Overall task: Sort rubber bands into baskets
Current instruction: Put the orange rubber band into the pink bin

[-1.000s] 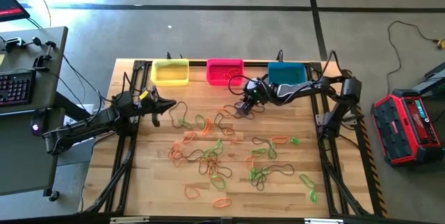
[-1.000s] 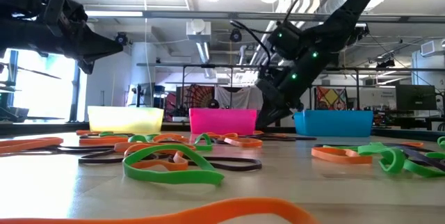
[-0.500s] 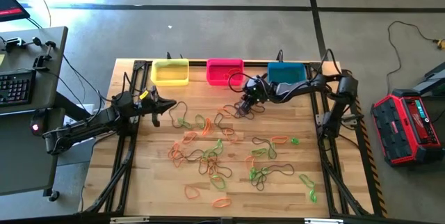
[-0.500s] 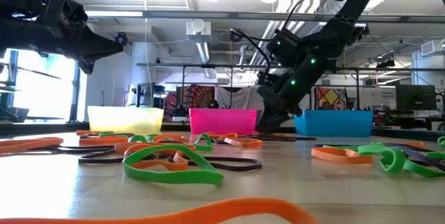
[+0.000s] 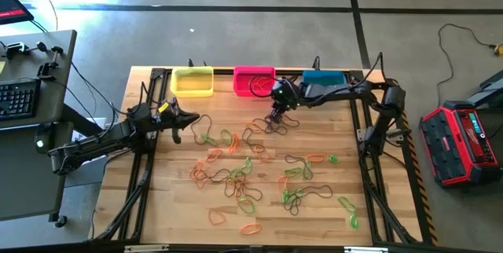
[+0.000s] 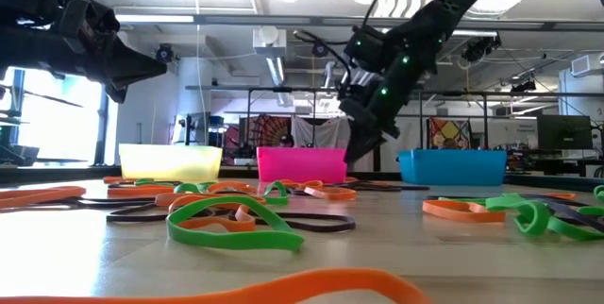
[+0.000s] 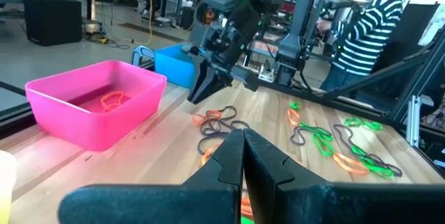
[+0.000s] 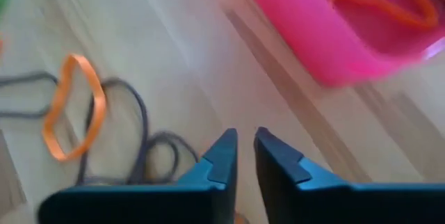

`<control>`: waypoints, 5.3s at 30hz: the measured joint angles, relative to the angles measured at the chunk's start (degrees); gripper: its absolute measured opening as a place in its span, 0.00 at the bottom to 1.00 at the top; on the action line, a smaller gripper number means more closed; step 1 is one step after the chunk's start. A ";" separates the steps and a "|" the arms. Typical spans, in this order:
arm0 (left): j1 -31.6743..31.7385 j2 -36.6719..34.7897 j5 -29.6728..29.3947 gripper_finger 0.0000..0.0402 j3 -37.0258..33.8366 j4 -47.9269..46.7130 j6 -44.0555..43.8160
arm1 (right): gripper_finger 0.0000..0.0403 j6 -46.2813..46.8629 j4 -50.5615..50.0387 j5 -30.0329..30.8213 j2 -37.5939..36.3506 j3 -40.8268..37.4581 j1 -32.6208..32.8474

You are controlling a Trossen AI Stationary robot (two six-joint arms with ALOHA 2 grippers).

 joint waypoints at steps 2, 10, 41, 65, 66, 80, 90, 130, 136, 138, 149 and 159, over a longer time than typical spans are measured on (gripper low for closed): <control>0.00 0.15 0.02 0.00 0.00 0.02 -0.01 | 0.18 0.08 -1.86 -0.11 0.00 0.30 0.00; 0.00 1.33 -0.04 0.00 0.00 -0.02 0.64 | 0.29 0.30 -1.28 -1.15 0.82 -0.11 -0.02; 0.02 2.99 -0.26 0.00 -0.04 0.23 1.07 | 0.00 -8.27 0.67 5.02 5.16 14.34 2.40; 0.02 2.99 -0.22 0.00 -0.03 0.21 0.61 | 0.00 -9.83 -10.48 -3.37 18.59 33.46 -10.62; 0.02 2.99 -0.22 0.00 -0.04 0.20 0.62 | 0.00 -9.58 -12.28 -3.34 19.72 35.42 -10.64; 0.02 2.99 -2.97 0.00 -0.02 0.19 0.57 | 0.00 -3.06 -31.22 -3.30 32.48 55.20 -10.01; 0.04 2.99 -7.45 0.00 0.00 1.80 0.99 | 0.19 -7.84 -34.70 -3.23 32.48 55.27 -8.54; 0.15 42.28 -16.77 0.02 21.19 -21.27 1.60 | 0.00 -2.80 13.21 0.24 -11.93 -2.29 2.38; 0.15 49.04 -24.49 0.11 23.11 -22.59 -0.28 | 0.00 -2.39 14.93 0.26 -12.22 -5.16 4.00; 0.15 50.63 -24.74 0.15 23.68 -23.59 -2.61 | 0.00 -2.00 15.29 0.29 -12.24 -5.89 4.35; 4.97 59.00 -25.06 0.26 24.22 -29.23 -11.77 | 0.00 -2.12 19.66 0.48 -12.24 -7.31 5.79; 5.90 63.88 -19.79 0.26 24.24 -25.07 -8.86 | 0.00 -2.27 19.68 0.48 -12.24 -7.31 5.77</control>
